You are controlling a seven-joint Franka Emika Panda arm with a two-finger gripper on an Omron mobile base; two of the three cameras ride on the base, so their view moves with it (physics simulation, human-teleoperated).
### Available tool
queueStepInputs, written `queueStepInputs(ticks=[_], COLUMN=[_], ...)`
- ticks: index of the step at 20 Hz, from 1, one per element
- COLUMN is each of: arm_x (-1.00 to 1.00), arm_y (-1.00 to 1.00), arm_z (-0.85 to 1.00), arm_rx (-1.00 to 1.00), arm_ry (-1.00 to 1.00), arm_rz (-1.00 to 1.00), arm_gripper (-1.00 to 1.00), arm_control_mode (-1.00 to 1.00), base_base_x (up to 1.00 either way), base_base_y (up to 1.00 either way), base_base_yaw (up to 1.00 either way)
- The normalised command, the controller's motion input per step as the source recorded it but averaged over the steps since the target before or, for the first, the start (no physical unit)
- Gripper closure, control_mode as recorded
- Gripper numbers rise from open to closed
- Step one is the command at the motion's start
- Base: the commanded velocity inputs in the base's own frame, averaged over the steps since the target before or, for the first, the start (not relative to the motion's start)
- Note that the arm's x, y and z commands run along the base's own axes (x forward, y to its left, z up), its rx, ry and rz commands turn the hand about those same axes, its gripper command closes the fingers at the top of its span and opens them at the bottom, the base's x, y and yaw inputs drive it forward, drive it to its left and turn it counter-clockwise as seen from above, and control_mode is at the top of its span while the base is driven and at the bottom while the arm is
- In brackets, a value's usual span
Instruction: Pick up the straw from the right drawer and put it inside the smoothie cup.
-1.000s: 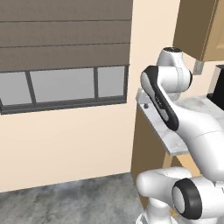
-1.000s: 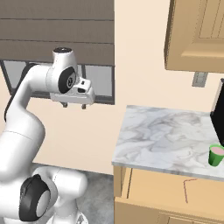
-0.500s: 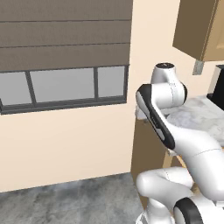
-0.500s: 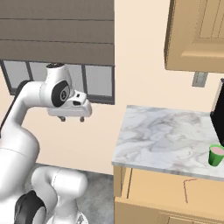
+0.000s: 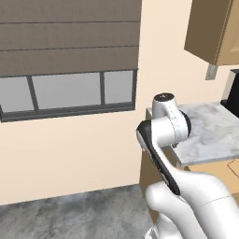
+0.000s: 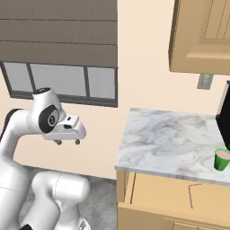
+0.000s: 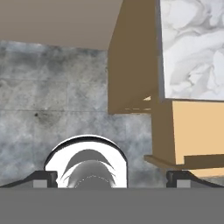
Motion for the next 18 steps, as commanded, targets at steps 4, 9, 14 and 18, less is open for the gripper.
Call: queueStepInputs(ticks=[4,9,14,18], arm_x=[-0.57,-0.05,0.0,0.0], arm_y=[0.03,0.0,0.0,-0.16], arm_z=[-0.1,0.1,0.42,0.15], arm_rx=[0.0,0.0,0.05,0.08], arm_ry=[-0.03,-0.02,-0.06,-0.02], arm_rz=[-0.05,-0.1,-0.05,-0.01], arm_gripper=[-1.0,-1.0,-1.0,-1.0], arm_control_mode=[-1.0,-1.0,-1.0,-1.0], base_base_x=[0.0,0.0,0.0,0.0], base_base_y=[0.0,0.0,0.0,0.0], base_base_yaw=[0.0,0.0,0.0,0.0])
